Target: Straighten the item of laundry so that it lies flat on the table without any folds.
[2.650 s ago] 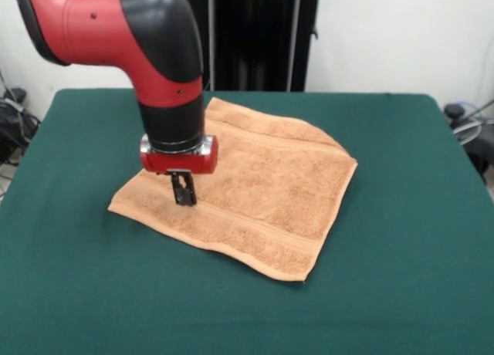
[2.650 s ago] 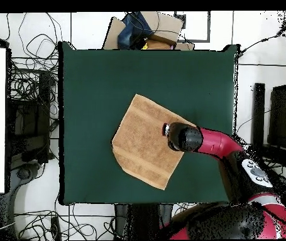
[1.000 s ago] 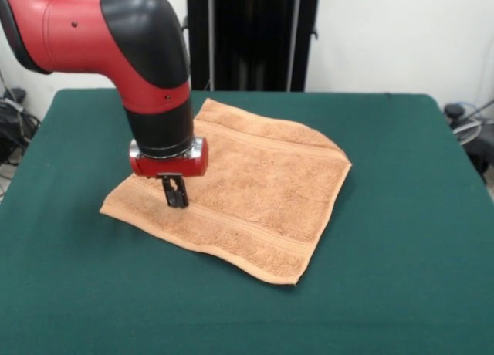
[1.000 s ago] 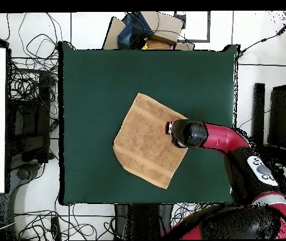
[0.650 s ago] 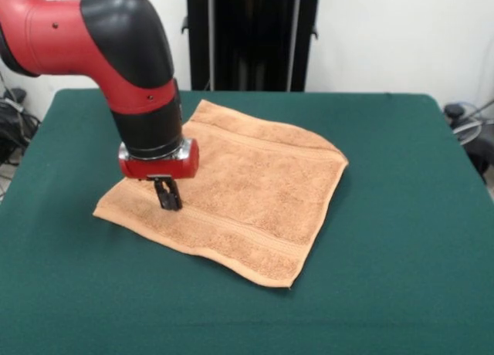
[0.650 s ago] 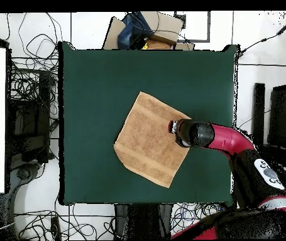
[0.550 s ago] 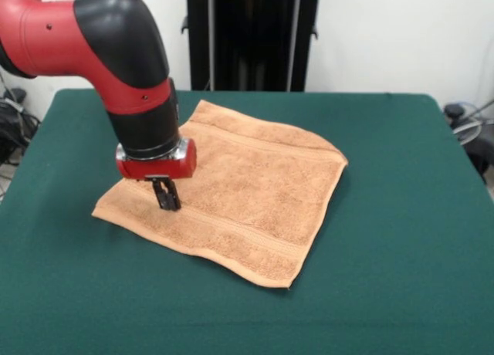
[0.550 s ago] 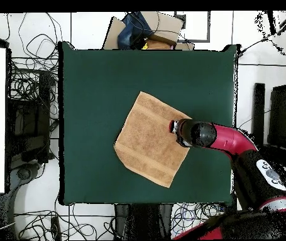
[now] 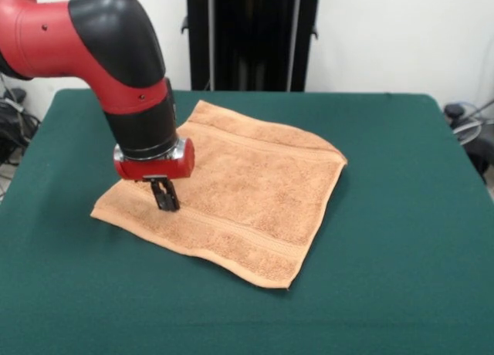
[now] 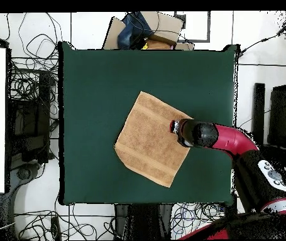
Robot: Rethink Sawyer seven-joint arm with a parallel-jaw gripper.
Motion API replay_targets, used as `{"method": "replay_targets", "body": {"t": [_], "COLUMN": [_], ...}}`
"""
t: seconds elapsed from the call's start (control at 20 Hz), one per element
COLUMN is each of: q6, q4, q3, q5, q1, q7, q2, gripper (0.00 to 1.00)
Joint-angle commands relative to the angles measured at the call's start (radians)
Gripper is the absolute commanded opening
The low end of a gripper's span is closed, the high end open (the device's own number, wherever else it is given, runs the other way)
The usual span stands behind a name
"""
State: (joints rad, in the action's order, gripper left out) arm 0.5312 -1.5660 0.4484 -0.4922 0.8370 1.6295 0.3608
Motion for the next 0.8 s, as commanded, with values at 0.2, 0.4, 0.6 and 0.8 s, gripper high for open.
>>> {"method": "replay_targets", "body": {"t": [0.2, 0.4, 0.6, 0.8], "q6": [-0.107, -0.055, 0.012, 0.038], "q4": [0.072, 0.145, 0.213, 0.231], "q3": [-0.023, 0.031, 0.065, 0.096], "q5": [-0.129, -0.132, -0.139, -0.157], "q1": [-0.015, 0.037, 0.071, 0.099], "q7": [-0.046, -0.154, -0.255, -0.301], "q2": [-0.007, -0.068, -0.108, -0.117], "gripper": [0.00, 0.00, 0.00, 0.00]}}
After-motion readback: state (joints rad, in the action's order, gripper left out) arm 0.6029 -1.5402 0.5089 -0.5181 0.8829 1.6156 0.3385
